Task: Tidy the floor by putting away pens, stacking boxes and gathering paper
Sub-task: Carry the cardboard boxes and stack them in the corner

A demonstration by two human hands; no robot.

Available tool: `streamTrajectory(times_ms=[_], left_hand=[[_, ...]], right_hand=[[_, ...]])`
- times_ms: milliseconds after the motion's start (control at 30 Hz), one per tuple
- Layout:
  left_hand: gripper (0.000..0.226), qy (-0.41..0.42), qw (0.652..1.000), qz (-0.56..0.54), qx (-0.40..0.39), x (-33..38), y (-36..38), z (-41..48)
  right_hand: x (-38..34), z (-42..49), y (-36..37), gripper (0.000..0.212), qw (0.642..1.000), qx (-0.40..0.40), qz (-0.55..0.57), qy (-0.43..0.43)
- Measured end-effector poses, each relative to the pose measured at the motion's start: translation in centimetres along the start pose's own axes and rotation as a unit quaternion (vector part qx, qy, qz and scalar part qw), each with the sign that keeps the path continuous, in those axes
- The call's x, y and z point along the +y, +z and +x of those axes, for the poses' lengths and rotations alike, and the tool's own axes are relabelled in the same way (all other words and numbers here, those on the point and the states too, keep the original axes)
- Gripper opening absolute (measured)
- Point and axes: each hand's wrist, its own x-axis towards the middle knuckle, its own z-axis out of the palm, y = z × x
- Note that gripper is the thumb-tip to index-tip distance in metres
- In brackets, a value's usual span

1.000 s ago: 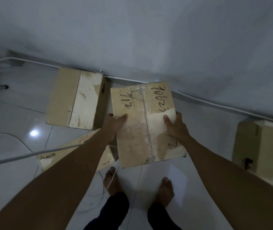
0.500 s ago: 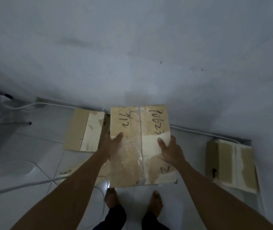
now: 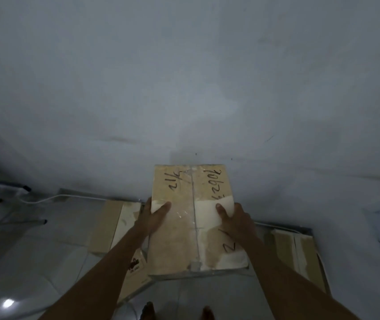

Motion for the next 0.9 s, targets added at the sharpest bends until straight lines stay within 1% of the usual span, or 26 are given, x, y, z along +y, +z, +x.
streamTrajectory(times_ms=[67,100,167,200,233,300,333,433,533,633,733,900], left_hand=[[0.079,0.014,1.0,-0.013,0.009,1.9,-0.3,-0.8],[0.074,0.021,0.999,-0.024,0.003,2.9,-0.5,-1.3],[0.053,0.038,0.997,-0.064,-0.016,5.2,-0.8,-2.5],[0.046,0.044,0.996,-0.079,-0.021,5.9,-1.1,-2.7],[0.045,0.05,0.995,-0.086,-0.024,6.5,-1.4,-3.0],[0.054,0.051,0.994,-0.1,-0.016,7.3,-2.0,-3.3],[0.054,0.048,0.993,-0.103,-0.014,7.5,-2.4,-3.4],[0.039,0.065,0.992,-0.108,-0.028,8.0,-2.7,-4.6],[0.036,0.069,0.99,-0.105,-0.063,8.6,-3.2,-4.7],[0.037,0.07,0.99,-0.092,-0.087,8.9,-3.6,-4.1],[0.04,0.075,0.991,-0.077,-0.078,8.9,-3.6,-4.0],[0.04,0.071,0.991,-0.064,-0.091,9.3,-2.8,-4.2]], right_hand=[[-1.3,-0.7,-1.7,0.071,1.0,0.024,0.004,-0.008],[-1.8,-1.0,-2.3,0.071,0.999,0.038,0.007,-0.01],[-3.2,-1.7,-3.5,0.072,0.998,0.061,0.016,-0.01],[-3.8,-2.1,-4.0,0.072,0.997,0.074,0.016,-0.011],[-4.6,-2.8,-4.4,0.072,0.996,0.09,0.017,-0.013],[-5.8,-3.6,-5.0,0.071,0.993,0.113,0.012,-0.022],[-6.3,-4.1,-5.2,0.071,0.992,0.122,0.01,-0.024],[-6.9,-5.4,-5.2,0.071,0.99,0.138,0.012,-0.023],[-7.4,-6.5,-5.6,0.071,0.988,0.156,0.005,-0.013],[-7.5,-7.4,-5.6,0.072,0.987,0.162,-0.002,0.001],[-7.6,-8.2,-5.4,0.074,0.986,0.167,0.002,0.014],[-6.9,-9.3,-5.7,0.077,0.985,0.169,0.008,0.04]])
